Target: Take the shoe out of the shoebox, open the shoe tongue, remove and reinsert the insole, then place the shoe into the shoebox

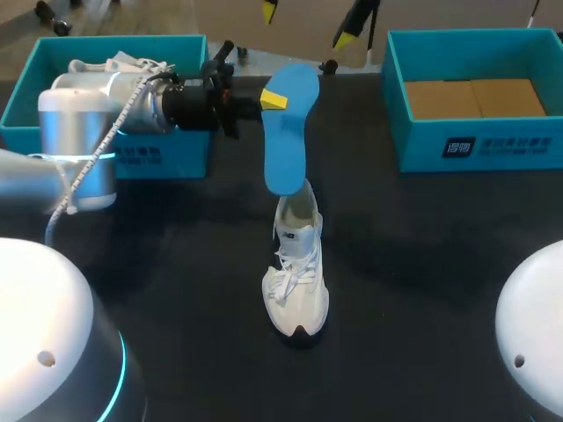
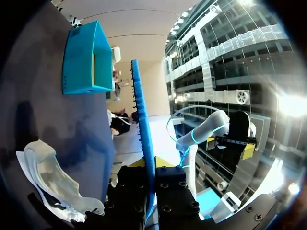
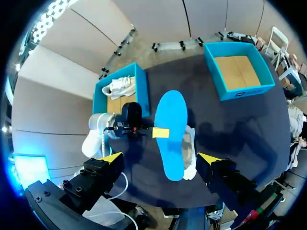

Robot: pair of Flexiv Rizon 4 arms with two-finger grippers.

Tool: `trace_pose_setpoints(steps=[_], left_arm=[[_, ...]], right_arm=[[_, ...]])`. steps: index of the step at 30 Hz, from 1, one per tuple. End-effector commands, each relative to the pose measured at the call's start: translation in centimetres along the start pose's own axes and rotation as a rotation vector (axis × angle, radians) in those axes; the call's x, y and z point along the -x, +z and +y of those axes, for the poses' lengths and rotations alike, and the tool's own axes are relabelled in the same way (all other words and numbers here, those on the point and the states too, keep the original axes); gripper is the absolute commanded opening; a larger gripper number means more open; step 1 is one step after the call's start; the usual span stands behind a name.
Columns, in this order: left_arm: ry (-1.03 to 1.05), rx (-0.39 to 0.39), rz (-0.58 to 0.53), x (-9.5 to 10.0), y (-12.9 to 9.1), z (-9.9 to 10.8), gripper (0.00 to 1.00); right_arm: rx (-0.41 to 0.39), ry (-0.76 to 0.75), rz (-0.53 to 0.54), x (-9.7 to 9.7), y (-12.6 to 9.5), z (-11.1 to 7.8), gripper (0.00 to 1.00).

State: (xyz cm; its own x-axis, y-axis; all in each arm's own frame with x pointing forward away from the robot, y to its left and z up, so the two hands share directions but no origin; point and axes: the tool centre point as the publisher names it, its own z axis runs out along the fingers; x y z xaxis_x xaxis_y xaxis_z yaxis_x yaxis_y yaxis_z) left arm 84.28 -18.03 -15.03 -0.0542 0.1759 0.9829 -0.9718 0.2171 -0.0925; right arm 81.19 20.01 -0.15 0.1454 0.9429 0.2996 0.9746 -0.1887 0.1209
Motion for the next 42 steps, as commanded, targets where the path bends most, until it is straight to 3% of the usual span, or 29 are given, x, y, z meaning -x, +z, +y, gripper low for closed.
trace_pose_setpoints(steps=[1, 9, 18, 40, 42], left_arm=[[0.000, 0.002, 0.000, 0.1, 0.0, -0.1, 0.00], [0.000, 0.002, 0.000, 0.1, 0.0, -0.1, 0.00], [0.000, 0.002, 0.000, 0.1, 0.0, -0.1, 0.00], [0.000, 0.002, 0.000, 0.1, 0.0, -0.1, 0.00], [0.000, 0.002, 0.000, 0.1, 0.0, -0.1, 0.00]], right_arm=[[-0.013, 0.012, -0.245, -0.7, 0.1, 0.3, 1.00], [-0.024, 0.035, -0.356, -0.9, 1.8, 0.5, 1.00], [-0.048, -0.022, -0.398, -1.0, 2.5, 0.3, 1.00], [-0.035, -0.018, -0.383, -0.8, 2.5, 0.3, 1.00], [-0.017, -0.052, -0.327, -0.7, 2.2, 0.5, 1.00]])
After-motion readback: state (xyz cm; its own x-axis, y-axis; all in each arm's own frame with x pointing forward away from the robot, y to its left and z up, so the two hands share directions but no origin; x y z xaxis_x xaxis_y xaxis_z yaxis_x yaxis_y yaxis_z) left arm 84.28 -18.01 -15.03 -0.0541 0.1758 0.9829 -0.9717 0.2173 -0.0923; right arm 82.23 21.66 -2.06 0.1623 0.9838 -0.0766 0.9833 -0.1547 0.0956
